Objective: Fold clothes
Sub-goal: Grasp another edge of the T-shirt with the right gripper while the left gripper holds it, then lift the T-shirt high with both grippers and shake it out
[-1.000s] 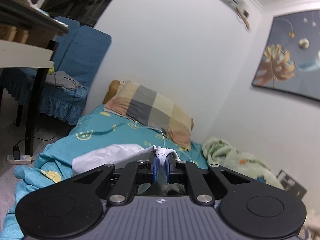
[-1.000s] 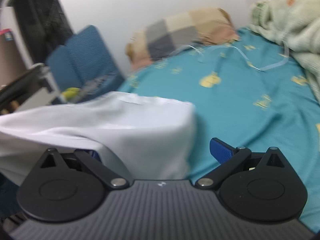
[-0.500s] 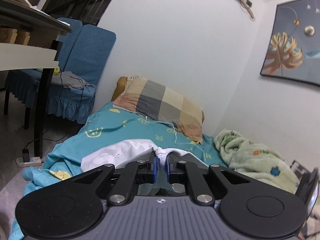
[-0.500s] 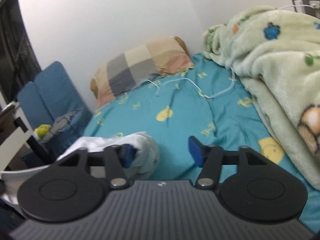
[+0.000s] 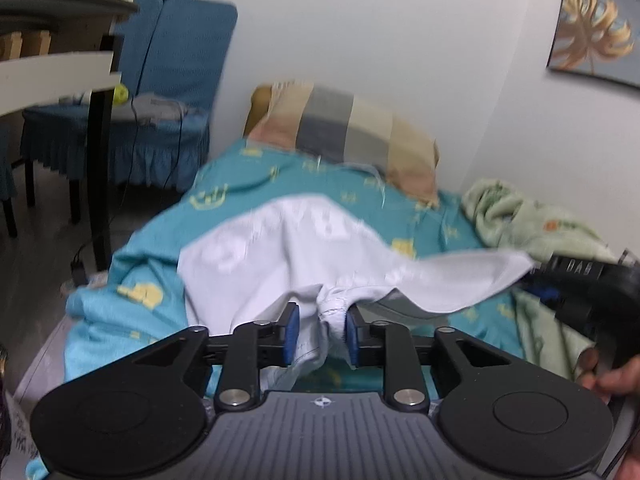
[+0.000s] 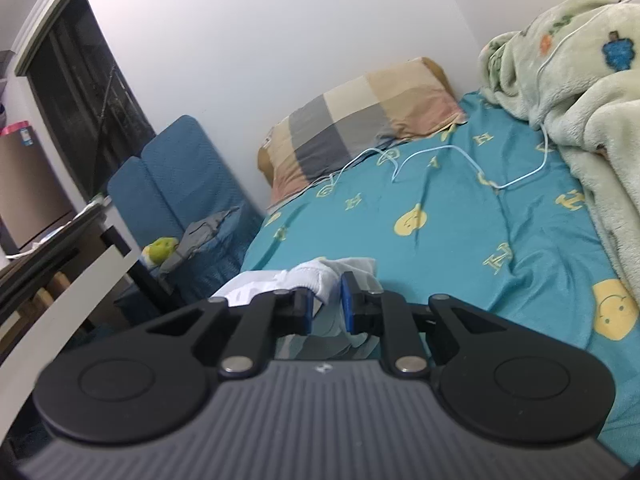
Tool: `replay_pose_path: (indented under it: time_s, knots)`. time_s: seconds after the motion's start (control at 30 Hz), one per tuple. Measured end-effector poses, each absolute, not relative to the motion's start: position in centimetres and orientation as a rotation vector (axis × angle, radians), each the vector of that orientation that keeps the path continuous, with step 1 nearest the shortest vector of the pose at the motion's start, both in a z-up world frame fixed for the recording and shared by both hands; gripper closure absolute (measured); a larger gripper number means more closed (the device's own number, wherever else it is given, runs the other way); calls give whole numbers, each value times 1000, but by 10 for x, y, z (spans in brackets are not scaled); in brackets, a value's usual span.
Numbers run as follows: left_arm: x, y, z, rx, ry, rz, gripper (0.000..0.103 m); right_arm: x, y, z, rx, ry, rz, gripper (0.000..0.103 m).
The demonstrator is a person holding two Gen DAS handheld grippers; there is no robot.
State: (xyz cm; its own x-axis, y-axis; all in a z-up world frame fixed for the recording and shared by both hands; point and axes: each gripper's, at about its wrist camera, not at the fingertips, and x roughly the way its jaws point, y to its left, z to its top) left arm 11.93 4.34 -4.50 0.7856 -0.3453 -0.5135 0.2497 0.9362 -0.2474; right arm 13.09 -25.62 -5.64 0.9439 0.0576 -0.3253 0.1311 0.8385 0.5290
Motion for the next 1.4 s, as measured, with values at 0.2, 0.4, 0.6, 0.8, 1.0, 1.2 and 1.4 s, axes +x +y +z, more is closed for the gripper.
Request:
replay_pose_path:
  time_s: [0.2, 0.4, 0.6, 0.8, 1.0, 1.2, 1.4]
  knots:
    - [102, 19, -49, -21, 581, -345, 45, 130, -255, -53, 596, 352, -2, 86]
    - [94, -16, -60, 149, 563, -364, 36, 129, -255, -47, 610, 348, 35, 86]
    - [93, -41, -66, 205, 498, -296, 29, 125, -244, -35, 584, 317, 94, 86]
    - [82, -59, -68, 280, 414, -328, 26, 124, -249, -25, 617, 292, 155, 86]
    - [88, -83, -81, 338, 384, -303, 25, 123, -253, -18, 658, 286, 205, 86]
    - [110, -70, -83, 186, 396, -118, 26, 119, -257, -17, 660, 267, 163, 86]
    - [108, -27, -64, 12, 391, 104, 26, 115, -255, -17, 631, 244, 124, 86]
